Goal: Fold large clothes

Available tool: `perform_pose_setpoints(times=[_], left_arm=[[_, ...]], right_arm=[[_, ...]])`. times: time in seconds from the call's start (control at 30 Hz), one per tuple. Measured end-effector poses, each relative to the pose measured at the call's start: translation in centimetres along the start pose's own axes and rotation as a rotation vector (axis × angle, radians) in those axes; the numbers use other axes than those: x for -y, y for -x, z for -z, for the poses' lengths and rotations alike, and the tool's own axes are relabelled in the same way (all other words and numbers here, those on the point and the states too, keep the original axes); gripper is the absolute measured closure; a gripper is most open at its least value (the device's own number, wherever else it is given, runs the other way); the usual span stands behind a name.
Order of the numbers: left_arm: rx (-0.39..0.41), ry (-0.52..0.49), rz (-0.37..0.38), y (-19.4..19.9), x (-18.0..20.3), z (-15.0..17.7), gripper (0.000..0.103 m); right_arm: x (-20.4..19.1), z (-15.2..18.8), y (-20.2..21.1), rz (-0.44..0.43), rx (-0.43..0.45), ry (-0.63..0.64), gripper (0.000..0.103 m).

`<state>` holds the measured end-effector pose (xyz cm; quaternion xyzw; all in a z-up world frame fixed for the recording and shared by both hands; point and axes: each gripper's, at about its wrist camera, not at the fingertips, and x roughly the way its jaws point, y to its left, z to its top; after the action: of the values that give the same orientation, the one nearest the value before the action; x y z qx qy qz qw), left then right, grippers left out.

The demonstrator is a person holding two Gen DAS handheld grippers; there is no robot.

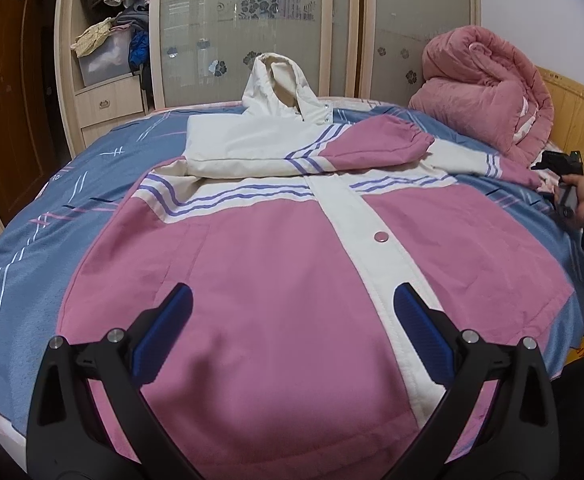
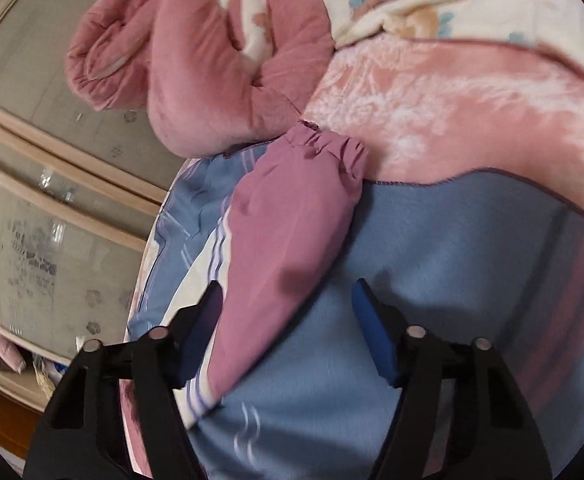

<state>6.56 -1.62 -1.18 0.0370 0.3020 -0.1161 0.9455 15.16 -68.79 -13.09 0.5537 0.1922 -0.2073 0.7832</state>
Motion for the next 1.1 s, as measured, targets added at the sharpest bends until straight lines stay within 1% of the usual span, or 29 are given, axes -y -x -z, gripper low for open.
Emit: perform_pose_setpoints(times=[0.03, 0.07, 0.13, 0.17, 0.2, 0.27, 0.33, 0.4, 0.43, 0.5, 0.53, 0.57, 0.6, 0.63, 0.67, 0.7, 0.73, 0.8, 0.87, 0.9, 0.93, 0.97, 1.0, 1.03, 1.07, 1.1], left_arm=[[-0.005, -0.001, 0.0, -0.3, 0.0, 0.0, 0.002], [-0.009, 0.002, 0.001, -0.6, 0.1, -0.1, 0.002], [-0.013, 0.001, 0.004, -0.9, 0.2, -0.3, 0.002], [-0.013, -0.003, 0.004, -1.0, 0.4, -0.3, 0.002], [-0.013, -0.008, 0.003, -1.1, 0.5, -0.4, 0.002], [-0.016, -0.013, 0.01, -1.3, 0.7, -0.4, 0.002], [-0.017, -0.015, 0.015, -1.3, 0.8, -0.4, 0.002], [-0.015, -0.01, 0.016, -1.3, 0.6, -0.4, 0.002], [-0.015, -0.006, 0.017, -1.2, 0.4, -0.3, 0.002], [-0.015, -0.003, 0.016, -1.2, 0.2, -0.2, 0.002], [-0.016, -0.003, 0.014, -1.1, 0.2, -0.2, 0.002], [-0.015, 0.0, 0.012, -1.1, 0.1, -0.1, 0.002], [-0.013, 0.004, 0.009, -1.0, -0.1, -0.2, 0.002], [-0.011, 0.007, 0.006, -1.0, -0.2, -0.2, 0.002], [-0.008, 0.01, 0.004, -0.9, -0.3, -0.2, 0.002], [-0.004, 0.014, 0.003, -0.8, -0.4, -0.3, 0.002], [-0.001, 0.02, 0.003, -0.7, -0.5, -0.3, 0.002], [0.007, 0.03, 0.007, -0.5, -0.6, -0.3, 0.002], [0.012, 0.03, 0.005, -0.4, -0.6, -0.4, 0.002], [0.014, 0.029, 0.001, -0.3, -0.7, -0.3, 0.002], [0.015, 0.029, -0.002, -0.3, -0.8, -0.3, 0.002], [0.016, 0.029, -0.006, -0.3, -0.8, -0.3, 0.002], [0.014, 0.029, -0.014, -0.3, -1.0, -0.2, 0.002], [0.012, 0.031, -0.021, -0.3, -1.2, -0.2, 0.002], [0.011, 0.035, -0.025, -0.3, -1.4, -0.2, 0.002], [0.007, 0.043, -0.029, -0.3, -1.7, -0.1, 0.002]], right_arm=[[0.2, -0.4, -0.5, 0.002, 0.003, -0.018, 0.041], [0.4, -0.8, -1.1, 0.009, 0.01, -0.035, 0.046], [0.3, -1.5, -1.9, 0.046, 0.039, -0.018, 0.062], [0.1, -1.6, -2.1, 0.069, 0.05, -0.002, 0.083], [-0.4, -1.6, -2.0, 0.09, 0.069, 0.022, 0.093], [-2.2, -1.5, -1.4, 0.1, 0.114, 0.097, 0.097], [-5.4, -1.1, -0.1, 0.098, 0.184, 0.225, 0.098], [-10.8, 0.7, 2.1, 0.111, 0.271, 0.418, 0.098], [-13.0, 1.7, 2.9, 0.095, 0.299, 0.488, 0.098], [-18.2, 5.1, 5.1, 0.05, 0.355, 0.652, 0.098], [-21.3, 7.8, 6.2, 0.019, 0.381, 0.753, 0.098], [-24.3, 11.1, 7.0, -0.015, 0.393, 0.869, 0.098], [-26.5, 14.2, 7.4, -0.035, 0.404, 0.97, 0.098], [-28.0, 16.7, 7.5, -0.041, 0.414, 1.053, 0.098], [-29.6, 20.0, 7.3, -0.042, 0.424, 1.158, 0.098], [-30.9, 24.1, 6.6, -0.053, 0.414, 1.279, 0.097], [-31.4, 26.6, 5.8, -0.054, 0.393, 1.339, 0.097], [-31.8, 32.2, 2.7, -0.031, 0.297, 1.444, 0.097], [-31.2, 36.0, -0.4, 0.006, 0.188, 1.506, 0.096], [-30.4, 38.0, -2.3, 0.031, 0.13, 1.526, 0.09], [-29.8, 39.2, -3.3, 0.038, 0.084, 1.534, 0.084], [-29.3, 40.2, -4.2, 0.035, 0.024, 1.541, 0.056], [-28.7, 40.9, -4.8, 0.034, -0.031, 1.537, 0.026], [-28.0, 41.3, -4.7, 0.036, -0.047, 1.507, 0.021], [-27.6, 41.2, -3.9, 0.016, -0.043, 1.476, 0.021], [-26.9, 40.7, -2.1, -0.037, -0.056, 1.409, 0.019]])
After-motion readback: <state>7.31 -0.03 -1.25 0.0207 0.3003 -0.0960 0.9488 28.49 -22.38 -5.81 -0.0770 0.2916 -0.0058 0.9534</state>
